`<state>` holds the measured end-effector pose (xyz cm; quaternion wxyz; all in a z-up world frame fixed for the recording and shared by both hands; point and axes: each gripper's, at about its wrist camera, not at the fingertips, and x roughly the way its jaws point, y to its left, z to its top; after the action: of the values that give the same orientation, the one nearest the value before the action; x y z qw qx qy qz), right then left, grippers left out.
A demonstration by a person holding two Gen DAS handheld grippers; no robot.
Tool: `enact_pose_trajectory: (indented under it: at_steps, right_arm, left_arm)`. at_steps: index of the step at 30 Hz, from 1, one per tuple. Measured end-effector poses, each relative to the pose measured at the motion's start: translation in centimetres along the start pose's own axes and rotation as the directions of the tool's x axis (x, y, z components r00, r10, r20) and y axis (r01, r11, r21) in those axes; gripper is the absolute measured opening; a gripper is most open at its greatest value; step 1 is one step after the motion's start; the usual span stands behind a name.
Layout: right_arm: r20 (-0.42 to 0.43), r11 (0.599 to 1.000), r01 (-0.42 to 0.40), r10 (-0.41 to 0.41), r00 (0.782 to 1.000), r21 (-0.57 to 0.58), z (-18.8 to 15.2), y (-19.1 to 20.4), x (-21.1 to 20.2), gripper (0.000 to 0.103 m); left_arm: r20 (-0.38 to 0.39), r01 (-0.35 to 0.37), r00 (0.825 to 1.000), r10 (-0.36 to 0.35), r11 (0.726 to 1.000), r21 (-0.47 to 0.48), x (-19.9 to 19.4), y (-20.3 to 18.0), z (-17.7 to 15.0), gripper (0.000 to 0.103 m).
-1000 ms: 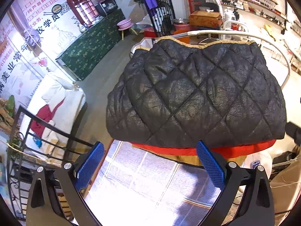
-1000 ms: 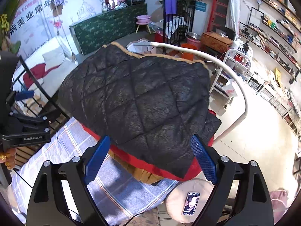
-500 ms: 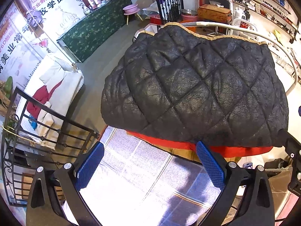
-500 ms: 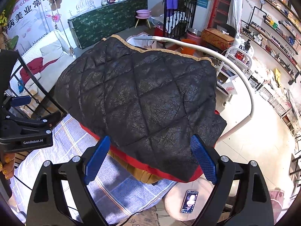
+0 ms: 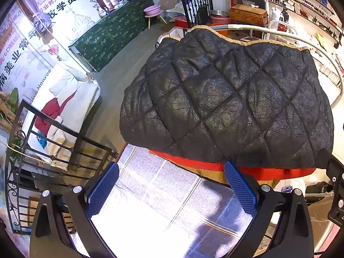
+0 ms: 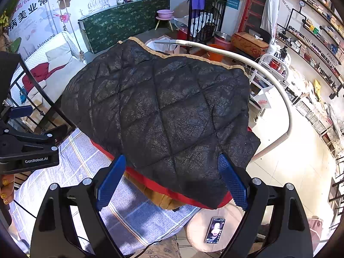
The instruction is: Fold large clothes
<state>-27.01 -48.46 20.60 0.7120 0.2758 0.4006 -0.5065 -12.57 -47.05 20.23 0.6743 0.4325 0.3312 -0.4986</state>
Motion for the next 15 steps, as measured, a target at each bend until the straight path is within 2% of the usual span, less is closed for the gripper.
enact_pose_trajectory:
  at_steps: [15]
  right_arm:
    - [-0.001,1.000,0.004,-0.004,1.000,-0.005,-0.01,0.02,-0.08,0.087]
  left_arm:
    - [0.007,-0.011,1.000,0.011,1.000,0.001,-0.02,-0.02,0.09,0.097]
